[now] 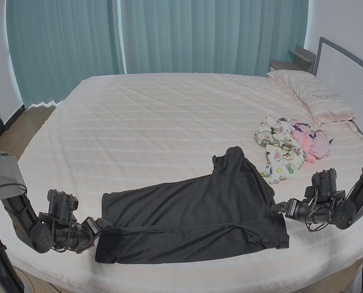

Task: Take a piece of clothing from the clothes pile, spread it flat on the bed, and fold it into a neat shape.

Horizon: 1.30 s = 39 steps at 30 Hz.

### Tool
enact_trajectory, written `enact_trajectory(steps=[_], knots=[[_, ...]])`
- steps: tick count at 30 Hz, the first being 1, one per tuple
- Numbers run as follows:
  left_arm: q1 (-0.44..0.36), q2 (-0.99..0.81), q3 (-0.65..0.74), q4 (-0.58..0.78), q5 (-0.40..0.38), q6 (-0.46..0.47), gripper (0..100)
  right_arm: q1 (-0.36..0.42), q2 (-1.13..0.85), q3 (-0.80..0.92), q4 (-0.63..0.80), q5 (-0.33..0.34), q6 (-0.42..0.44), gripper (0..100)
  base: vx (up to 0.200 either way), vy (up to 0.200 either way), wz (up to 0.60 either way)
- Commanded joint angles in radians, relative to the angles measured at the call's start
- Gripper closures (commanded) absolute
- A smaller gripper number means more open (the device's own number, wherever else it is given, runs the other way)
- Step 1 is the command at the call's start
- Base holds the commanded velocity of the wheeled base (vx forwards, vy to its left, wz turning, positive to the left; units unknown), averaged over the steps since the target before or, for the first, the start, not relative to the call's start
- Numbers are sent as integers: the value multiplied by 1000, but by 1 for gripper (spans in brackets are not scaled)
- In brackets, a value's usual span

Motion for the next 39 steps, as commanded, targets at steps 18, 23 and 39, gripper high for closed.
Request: enact_trajectory(steps=[18, 23, 39], knots=[[-63, 217, 303, -466, -41, 288, 0, 6, 9, 27, -1, 11, -43, 0, 0, 0, 0], [-69, 246, 320, -516, -12, 287, 0, 6, 11, 27, -1, 11, -42, 0, 0, 0, 0], [-68, 167, 322, -314, 71, 319, 100, 6, 18, 29, -1, 11, -43, 0, 0, 0, 0]])
